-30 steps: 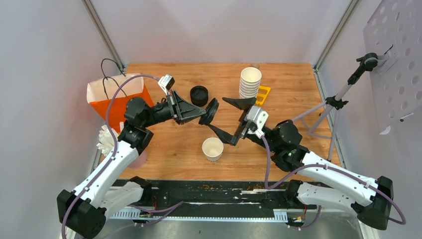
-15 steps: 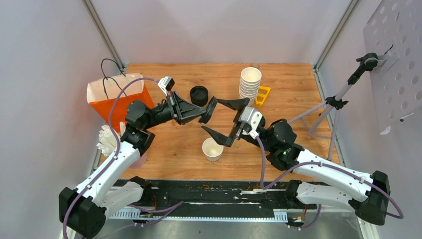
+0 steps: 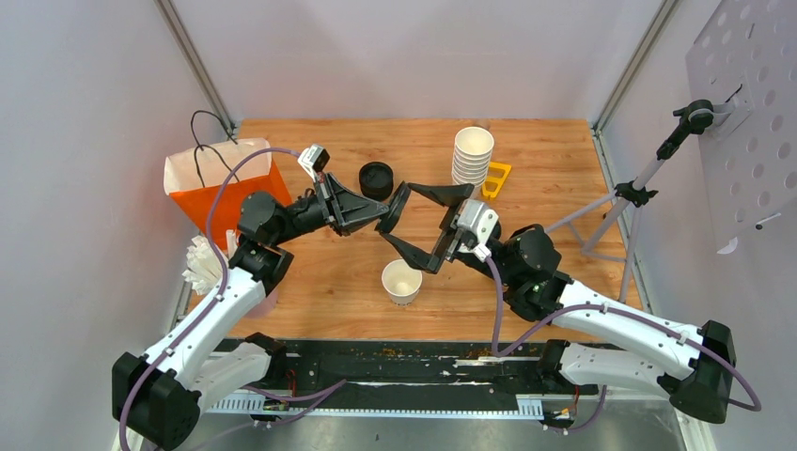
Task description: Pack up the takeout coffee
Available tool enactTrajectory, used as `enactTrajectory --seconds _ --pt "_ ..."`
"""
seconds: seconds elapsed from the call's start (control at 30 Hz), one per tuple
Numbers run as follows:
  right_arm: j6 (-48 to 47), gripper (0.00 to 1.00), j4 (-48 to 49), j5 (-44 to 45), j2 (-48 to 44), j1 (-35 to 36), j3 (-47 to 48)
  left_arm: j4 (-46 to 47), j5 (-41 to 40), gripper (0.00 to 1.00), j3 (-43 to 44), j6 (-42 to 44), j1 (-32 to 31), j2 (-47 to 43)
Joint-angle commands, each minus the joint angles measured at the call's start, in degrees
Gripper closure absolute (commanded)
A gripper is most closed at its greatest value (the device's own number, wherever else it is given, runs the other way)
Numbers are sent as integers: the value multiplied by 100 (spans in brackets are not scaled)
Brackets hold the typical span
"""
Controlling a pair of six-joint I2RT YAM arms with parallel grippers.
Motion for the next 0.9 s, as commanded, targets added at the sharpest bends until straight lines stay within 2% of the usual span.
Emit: enactTrajectory --seconds 0.0,0.33,0.4,0.47,0.6,0.63,0.77,0.83,0.87 --pt "-16 10 356 74 -45 41 198 272 -23 100 2 -55 -23 -38" --pt "-17 19 428 -18 11 46 160 216 -26 100 -44 -34 -22 -89" --pt "-14 20 407 17 8 43 154 145 -32 93 -47 27 -24 -122" --pt "1 21 321 92 -23 41 155 16 -95 85 -44 123 -23 -170" --pt "185 23 -154 483 -179 40 188 -732 -386 54 14 681 -11 -381" --pt "238 23 -358 582 -240 41 201 -1147 -455 46 88 1077 0 -433" --pt "581 24 -1706 1219 -500 42 448 -3093 -846 33 847 2648 63 -529" --pt "813 24 -2458 1520 -596 41 651 -4163 -1226 16 1327 3493 65 -543" --pt "965 24 -2833 1651 -616 41 767 -4637 -1460 4 1558 3875 65 -547"
